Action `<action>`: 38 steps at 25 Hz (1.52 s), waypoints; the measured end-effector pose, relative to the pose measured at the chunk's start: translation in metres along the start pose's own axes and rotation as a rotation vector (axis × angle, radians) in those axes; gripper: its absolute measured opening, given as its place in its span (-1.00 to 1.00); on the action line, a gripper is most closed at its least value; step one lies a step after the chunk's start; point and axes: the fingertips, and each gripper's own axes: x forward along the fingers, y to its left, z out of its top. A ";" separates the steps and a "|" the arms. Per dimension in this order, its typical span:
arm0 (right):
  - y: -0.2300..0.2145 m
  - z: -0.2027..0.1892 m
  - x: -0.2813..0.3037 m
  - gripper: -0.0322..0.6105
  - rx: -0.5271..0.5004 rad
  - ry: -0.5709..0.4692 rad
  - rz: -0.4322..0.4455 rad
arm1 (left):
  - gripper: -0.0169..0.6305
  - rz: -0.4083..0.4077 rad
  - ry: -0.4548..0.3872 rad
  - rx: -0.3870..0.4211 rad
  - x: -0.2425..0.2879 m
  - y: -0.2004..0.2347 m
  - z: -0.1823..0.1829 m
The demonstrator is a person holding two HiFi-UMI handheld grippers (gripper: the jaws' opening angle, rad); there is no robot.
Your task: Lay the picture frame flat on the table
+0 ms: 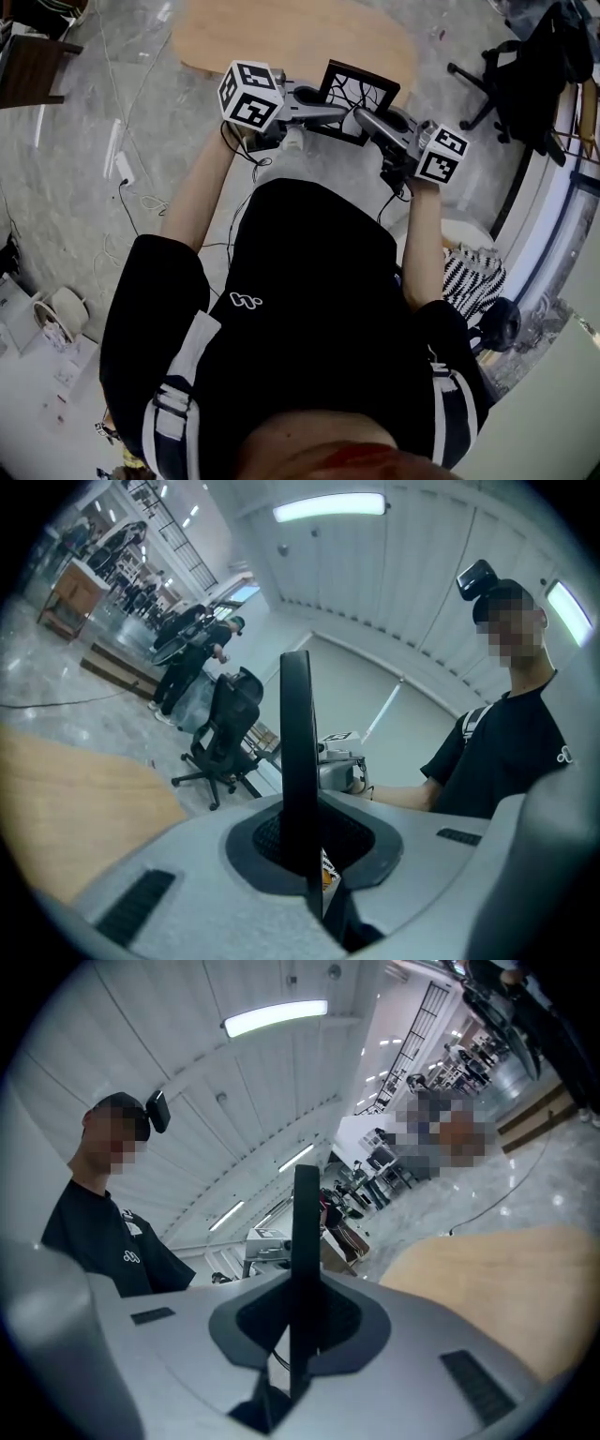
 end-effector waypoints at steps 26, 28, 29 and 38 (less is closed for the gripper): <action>-0.238 -0.057 0.021 -0.79 0.387 0.020 -0.131 | -0.85 0.007 0.002 -0.464 0.032 0.230 -0.067; -0.261 -0.068 0.027 -0.79 0.385 0.021 -0.125 | -0.84 0.019 0.004 -0.461 0.031 0.255 -0.080; -0.269 -0.076 0.030 -0.79 0.392 0.018 -0.119 | -0.83 0.023 0.006 -0.464 0.030 0.263 -0.087; -0.312 -0.136 0.043 -0.80 0.473 -0.039 -0.082 | -0.83 0.002 0.035 -0.465 0.027 0.305 -0.150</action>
